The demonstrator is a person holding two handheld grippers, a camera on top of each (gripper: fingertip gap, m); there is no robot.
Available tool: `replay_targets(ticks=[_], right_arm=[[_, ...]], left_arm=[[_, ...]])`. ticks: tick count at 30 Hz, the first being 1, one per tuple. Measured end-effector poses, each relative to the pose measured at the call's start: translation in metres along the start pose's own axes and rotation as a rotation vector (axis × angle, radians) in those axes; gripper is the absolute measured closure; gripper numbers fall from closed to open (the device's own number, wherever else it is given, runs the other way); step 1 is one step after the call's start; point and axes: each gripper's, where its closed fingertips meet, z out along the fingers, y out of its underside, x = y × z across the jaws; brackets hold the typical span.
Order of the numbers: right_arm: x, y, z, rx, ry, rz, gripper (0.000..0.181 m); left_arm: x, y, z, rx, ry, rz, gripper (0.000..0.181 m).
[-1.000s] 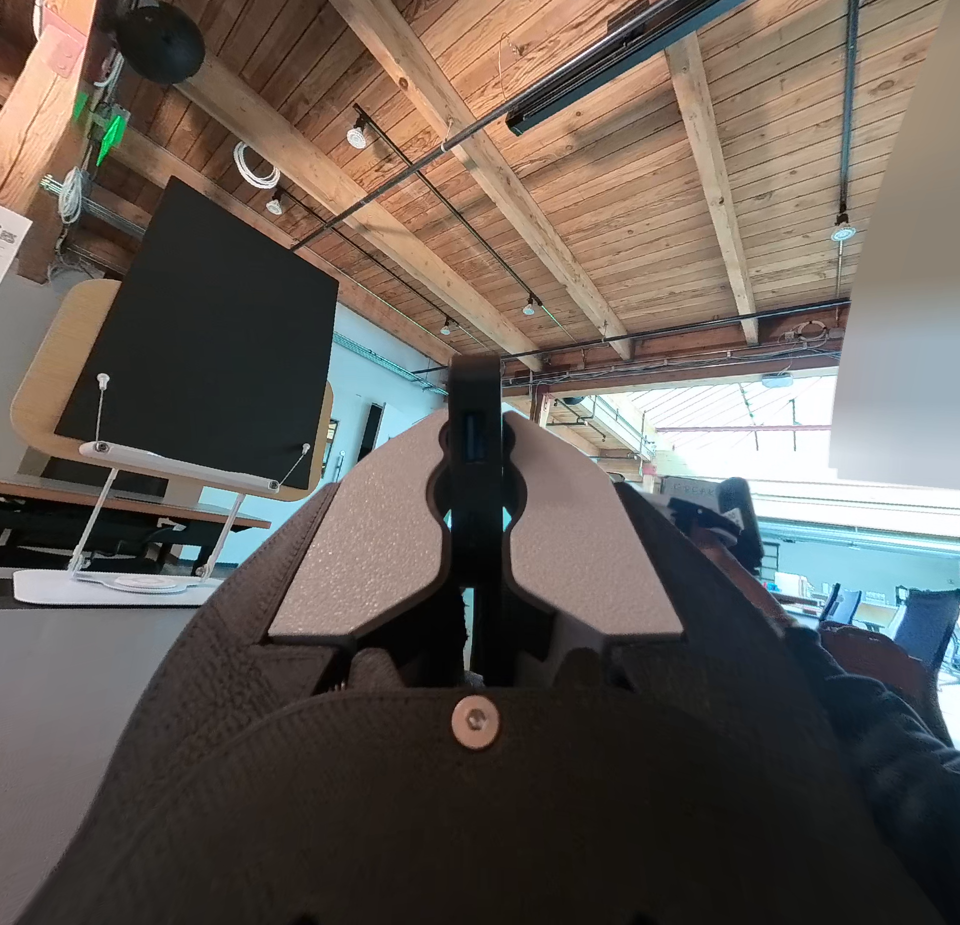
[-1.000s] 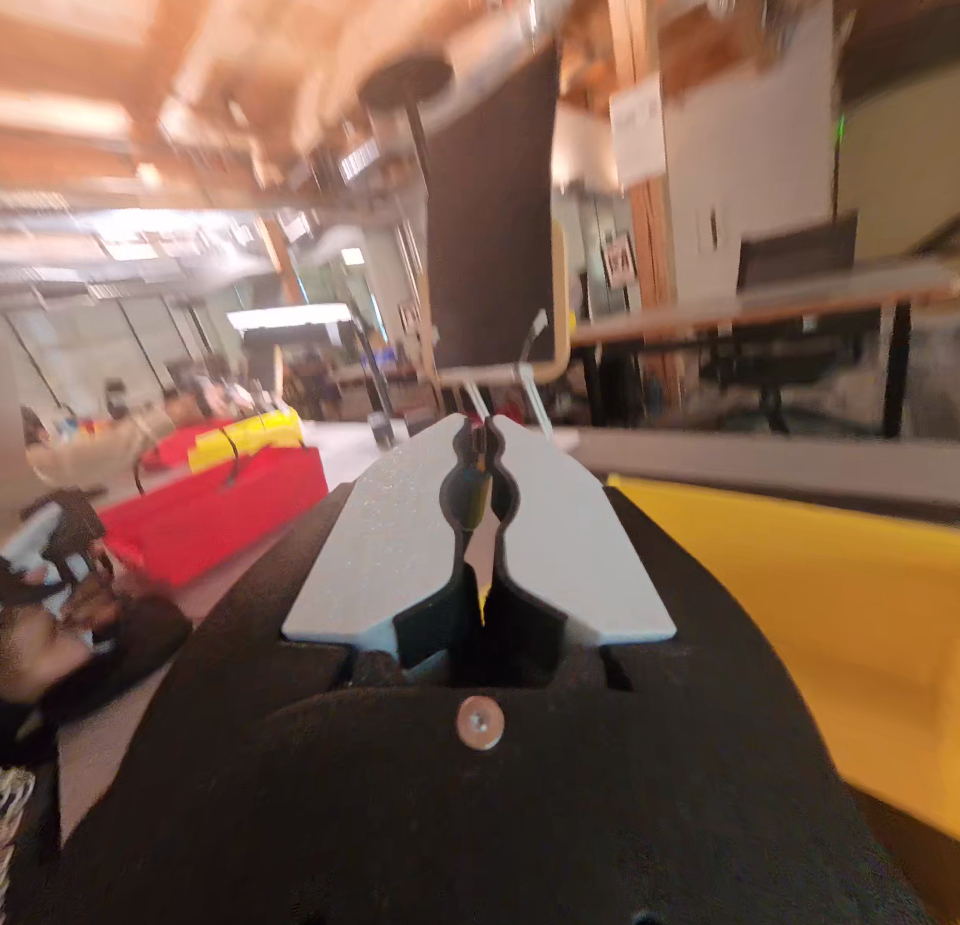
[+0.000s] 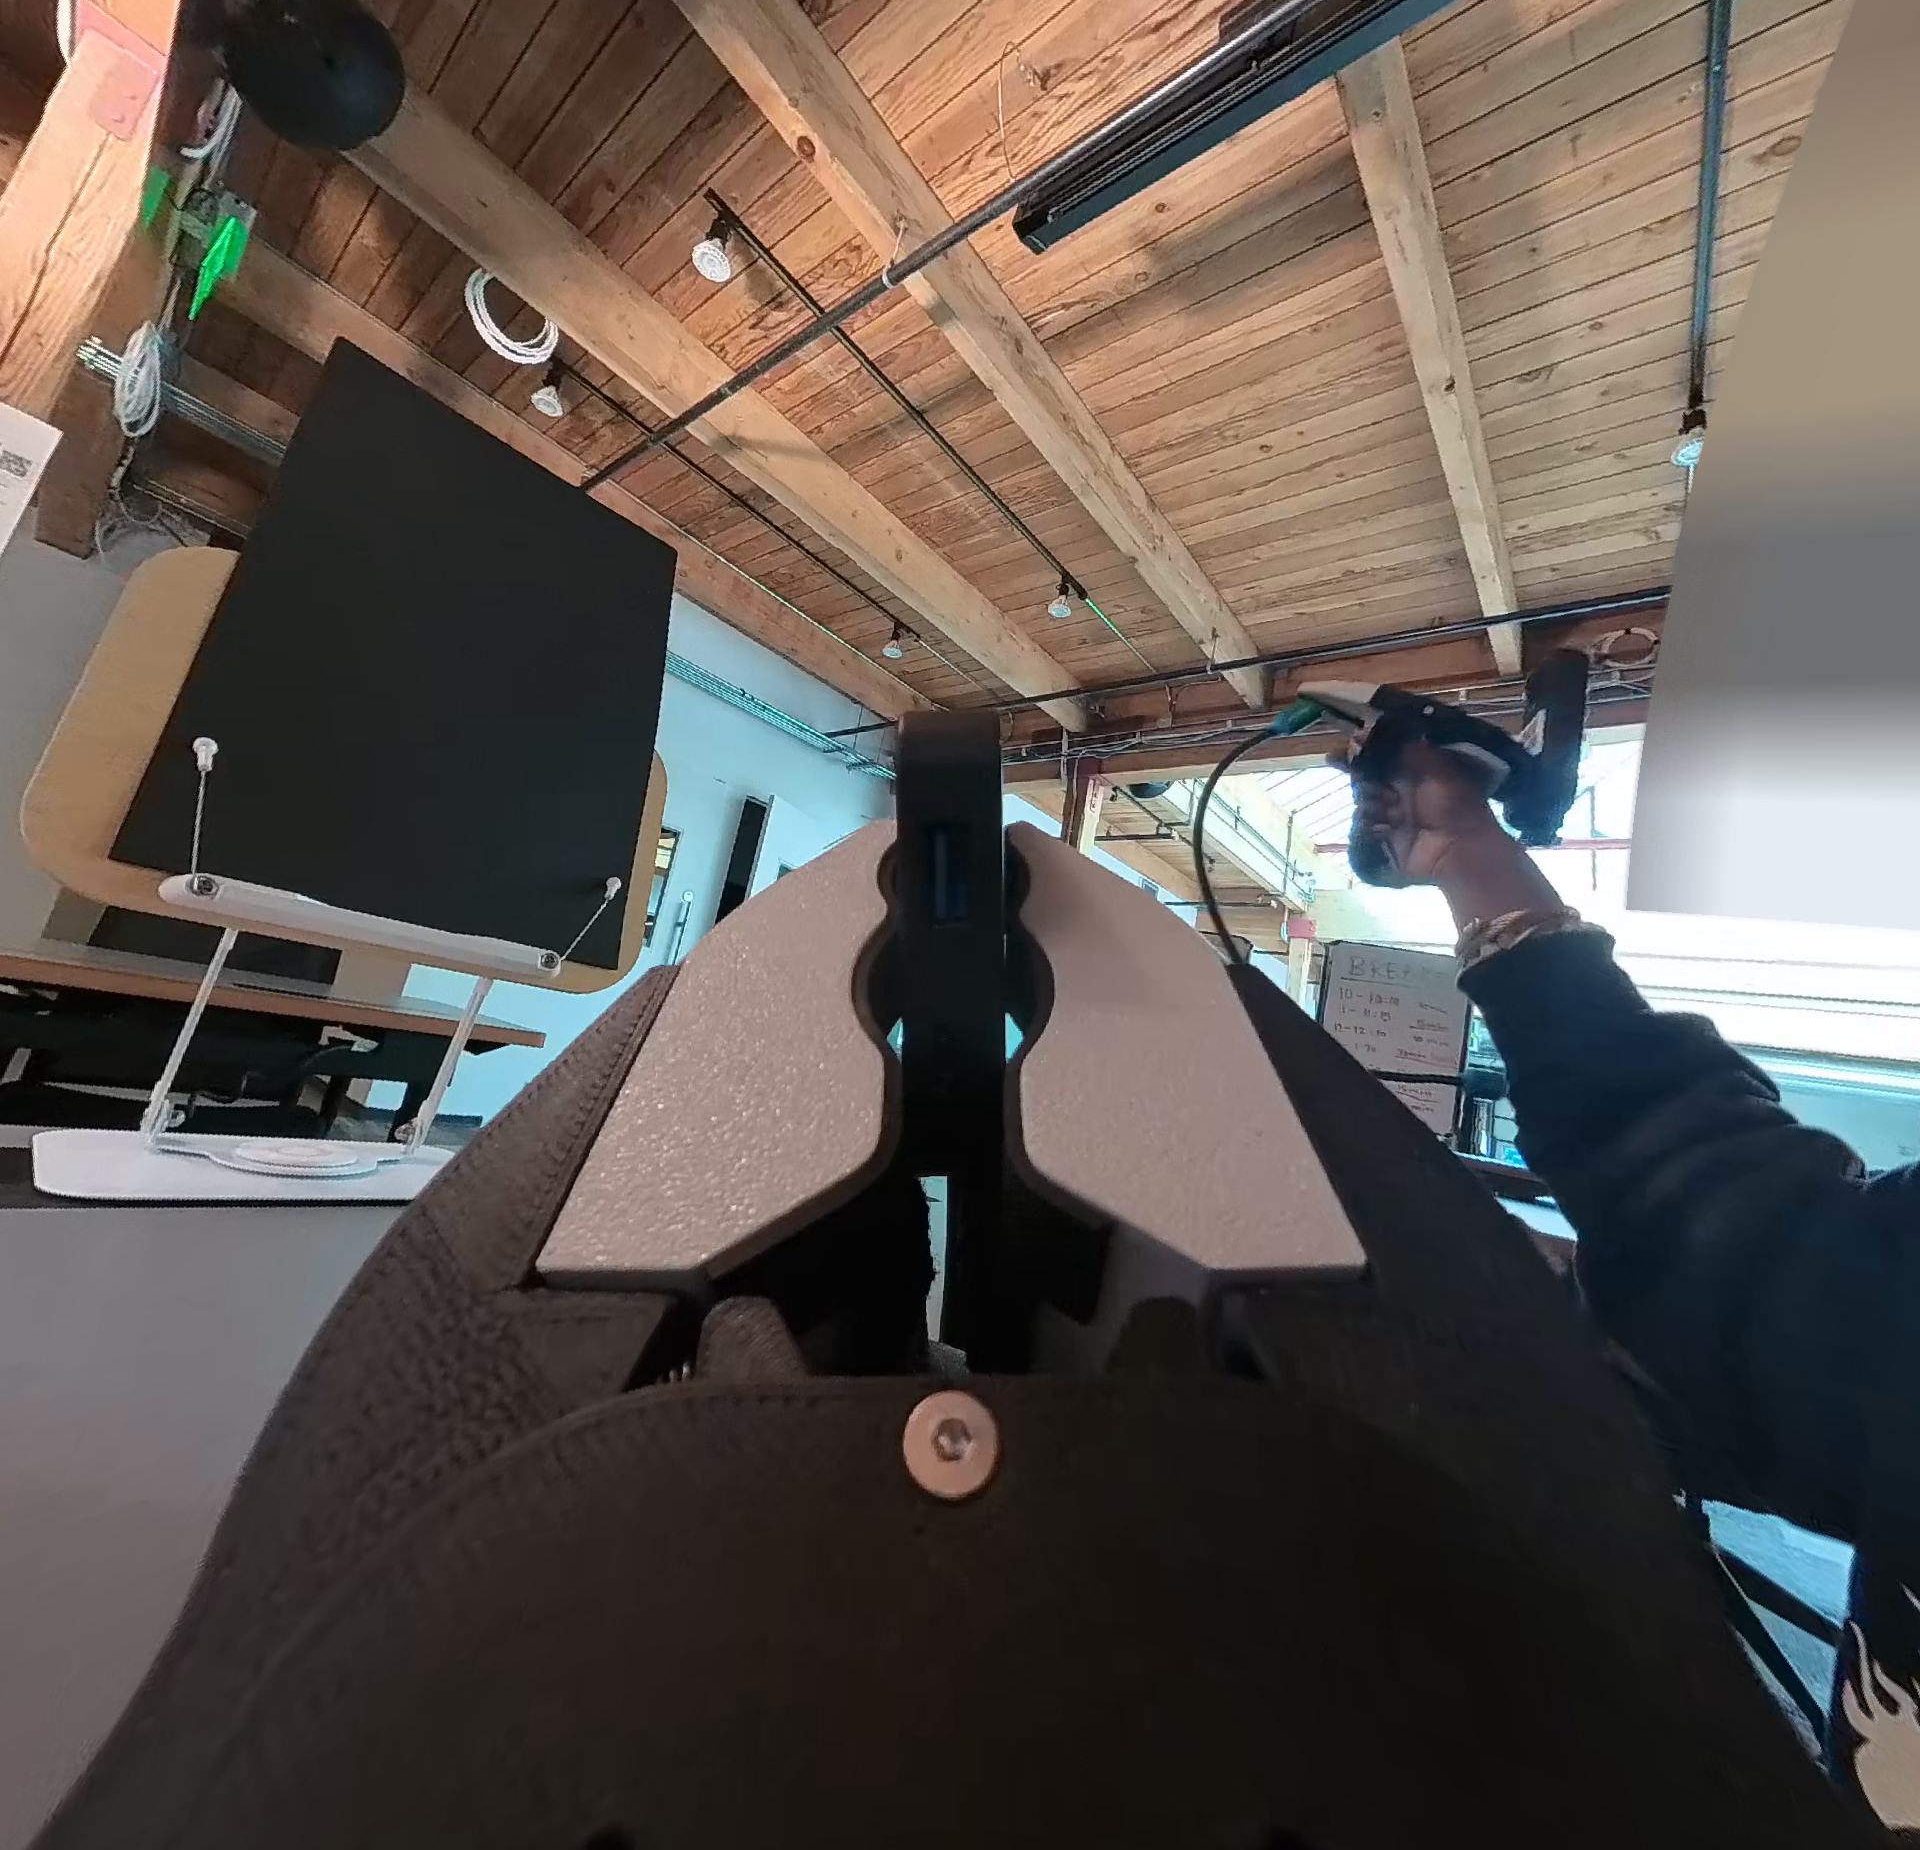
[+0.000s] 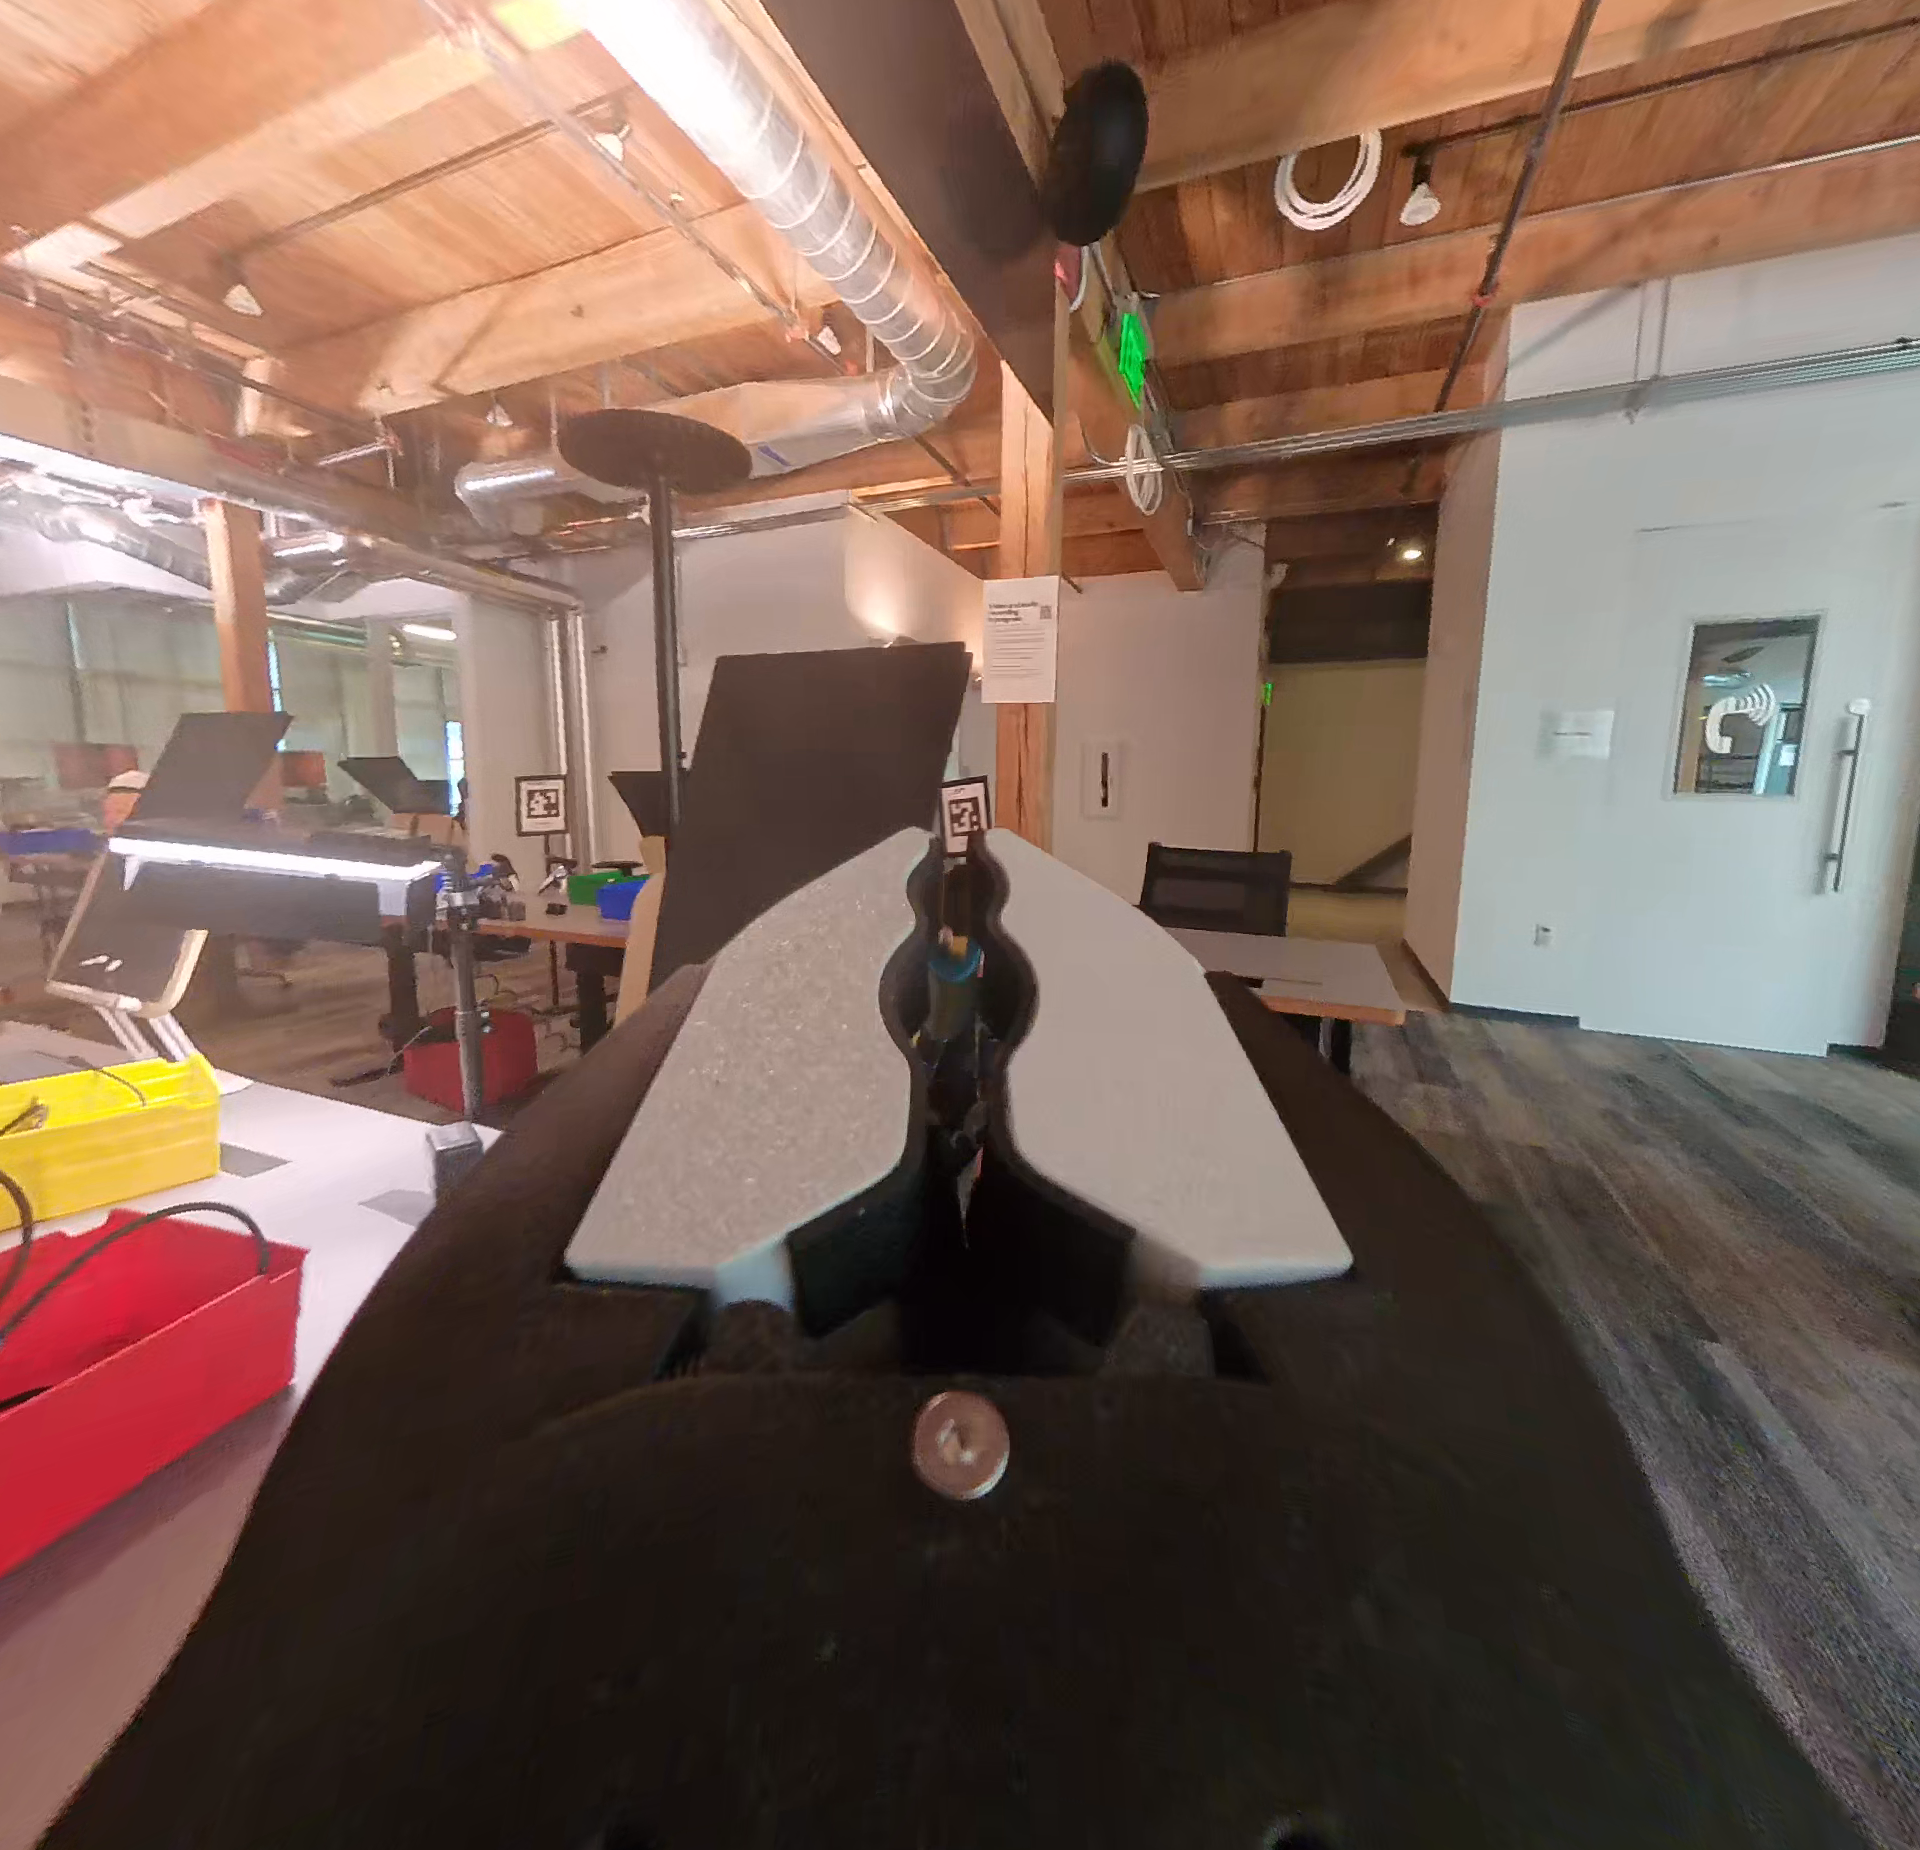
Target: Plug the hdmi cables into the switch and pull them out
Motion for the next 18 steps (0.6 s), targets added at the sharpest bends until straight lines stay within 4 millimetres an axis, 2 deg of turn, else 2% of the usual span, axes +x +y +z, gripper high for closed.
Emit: replay_targets(ticks=[4, 7, 10, 12, 14, 16, 18], right_arm=[[0.010, 0.043, -0.024, 0.075, 0.062, 0.004, 0.177], [0.021, 0.096, -0.047, 0.068, 0.129, 0.033, 0.177], [0.042, 0.177, -0.073, -0.231, 0.263, 0.055, 0.177], [0.057, 0.228, -0.103, -0.513, 0.348, 0.013, 0.176], [0.066, 0.250, -0.128, -0.716, 0.368, 0.017, 0.175], [0.061, 0.259, -0.148, -0.845, 0.336, 0.026, 0.181], [0.065, 0.279, -0.176, -1.039, 0.367, 0.011, 0.181]], left_arm=[[-0.001, 0.001, 0.000, -0.002, -0.005, -0.002, 0.168], [-0.001, 0.002, 0.000, -0.007, -0.008, -0.005, 0.168], [-0.002, 0.002, 0.000, -0.011, -0.012, -0.004, 0.168], [-0.002, 0.004, 0.001, -0.017, -0.014, -0.006, 0.168], [-0.002, 0.004, 0.000, -0.020, -0.014, -0.012, 0.168], [-0.002, 0.004, 0.000, -0.018, -0.012, -0.015, 0.168], [-0.002, 0.004, 0.000, -0.019, -0.013, -0.014, 0.168]])
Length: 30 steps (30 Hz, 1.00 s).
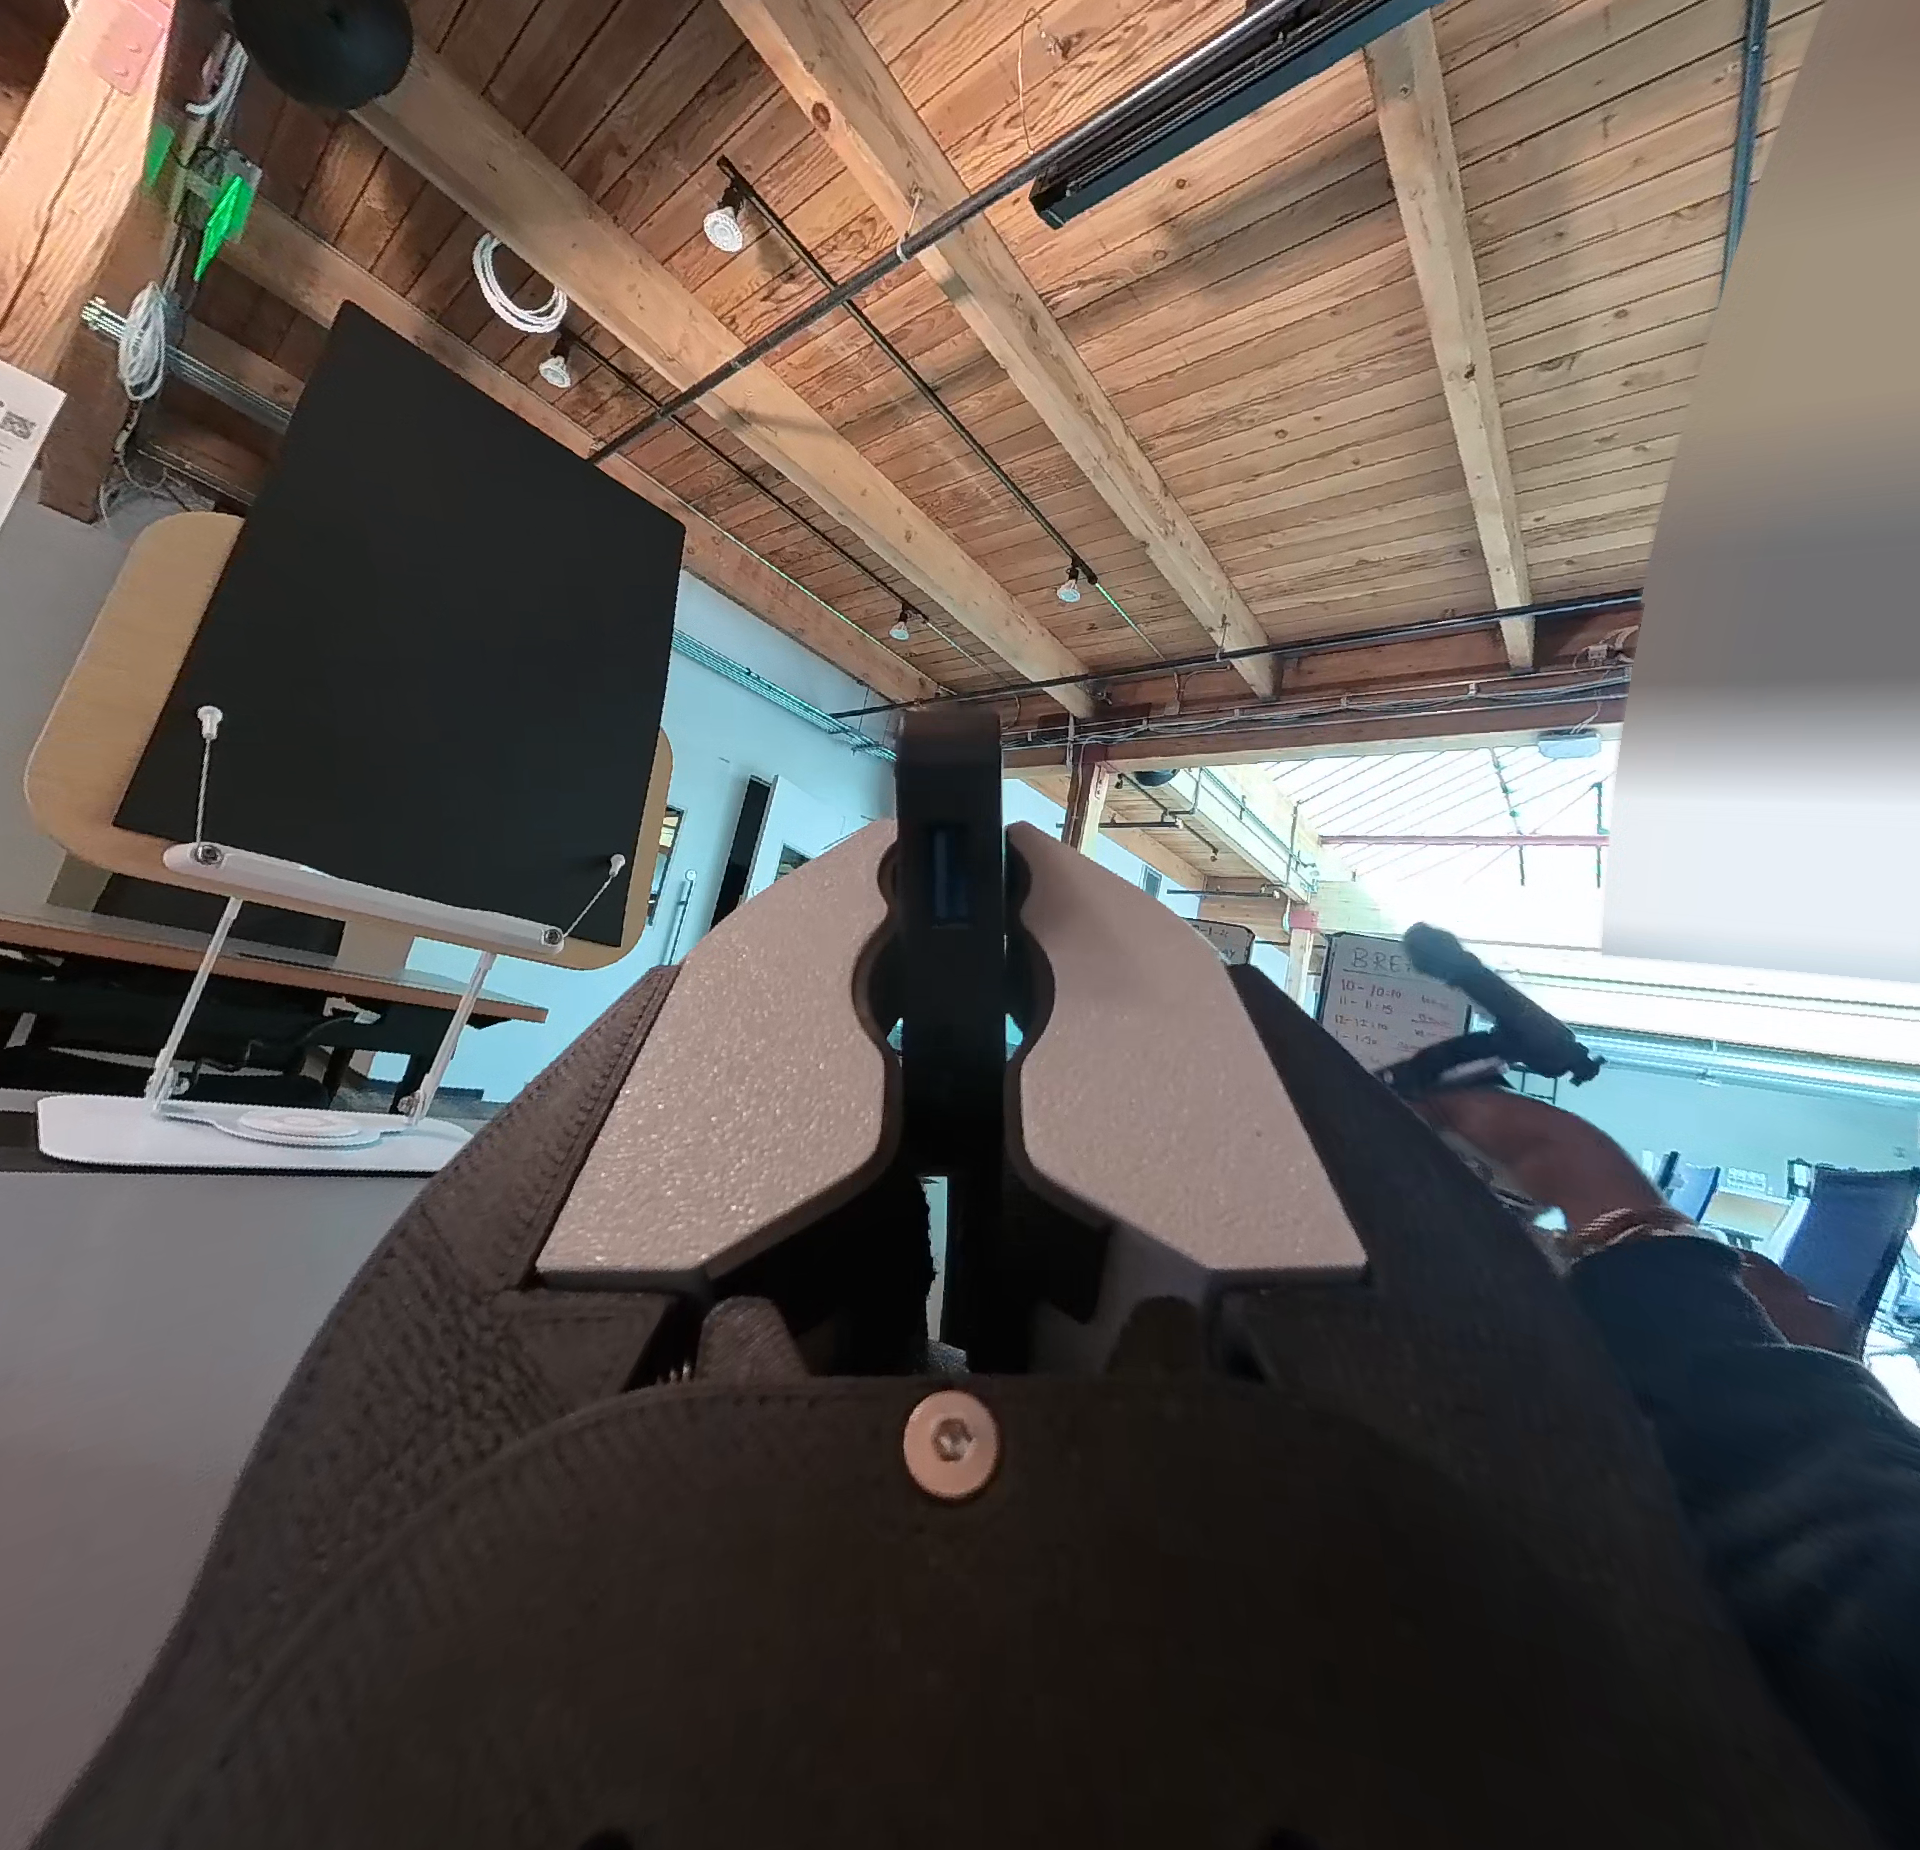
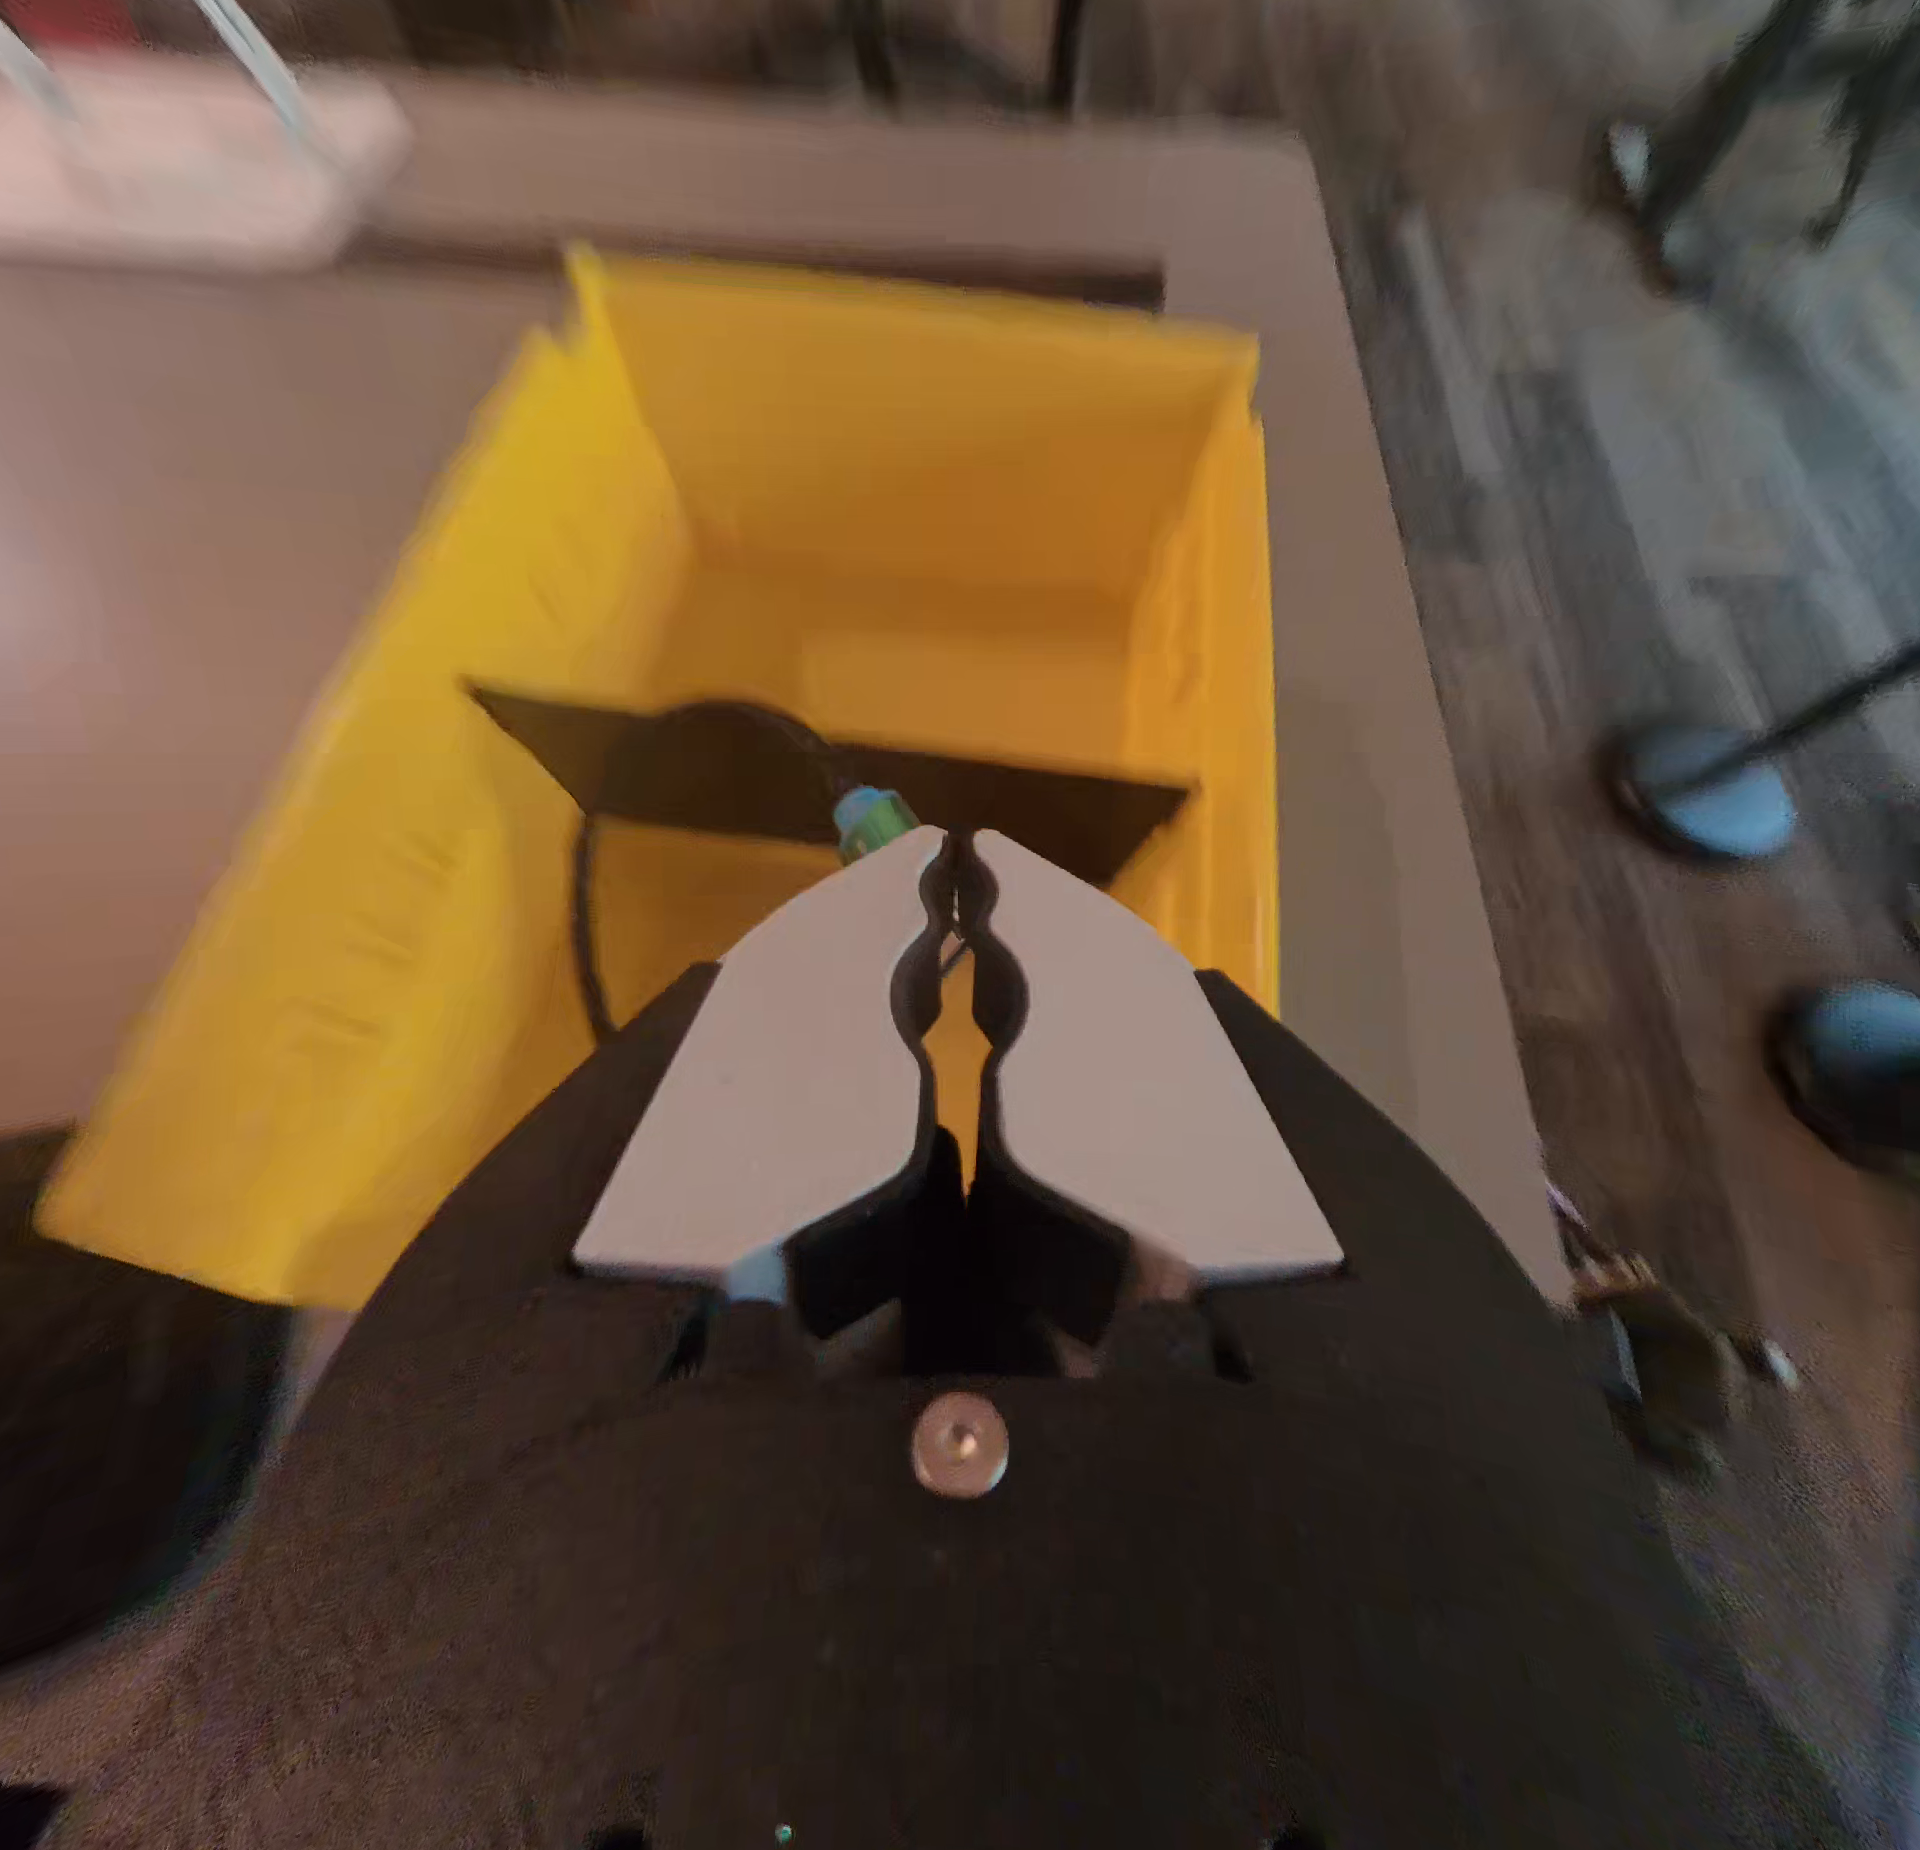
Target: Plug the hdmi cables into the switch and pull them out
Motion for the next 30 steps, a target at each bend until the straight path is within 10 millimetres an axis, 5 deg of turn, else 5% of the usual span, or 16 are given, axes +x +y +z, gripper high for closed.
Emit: replay_targets(ticks=[4, 7, 11, 13, 17, 22, 24, 27, 30], right_arm=[[0.019, 0.037, 0.010, -0.217, 0.107, -0.061, 0.181], [0.023, 0.012, -0.009, -0.080, 0.156, -0.055, 0.171], [0.057, -0.010, -0.059, 0.135, 0.340, 0.042, 0.129], [0.078, 0.006, -0.072, 0.113, 0.422, 0.137, 0.118], [0.085, 0.041, -0.048, -0.037, 0.315, 0.232, 0.119], [0.068, 0.031, -0.021, -0.031, 0.179, 0.152, 0.151], [0.060, 0.022, -0.022, -0.049, 0.238, -0.049, 0.151], [0.020, -0.003, -0.014, 0.001, 0.212, -0.348, 0.153], [0.005, 0.017, 0.017, -0.212, 0.194, -0.339, 0.153]], left_arm=[[0.001, 0.001, 0.000, -0.005, 0.002, 0.001, 0.168], [0.001, 0.001, 0.000, -0.004, 0.002, 0.001, 0.168], [0.001, 0.001, 0.000, -0.005, 0.002, -0.005, 0.168], [0.002, 0.001, 0.000, -0.007, 0.003, -0.006, 0.168], [0.002, 0.003, 0.001, -0.013, 0.005, -0.002, 0.168], [0.002, 0.003, 0.001, -0.016, 0.006, -0.002, 0.168], [0.002, 0.003, 0.001, -0.014, 0.004, -0.004, 0.168], [0.002, 0.003, 0.001, -0.015, 0.003, -0.008, 0.168], [0.002, 0.003, 0.000, -0.018, 0.004, -0.005, 0.167]])
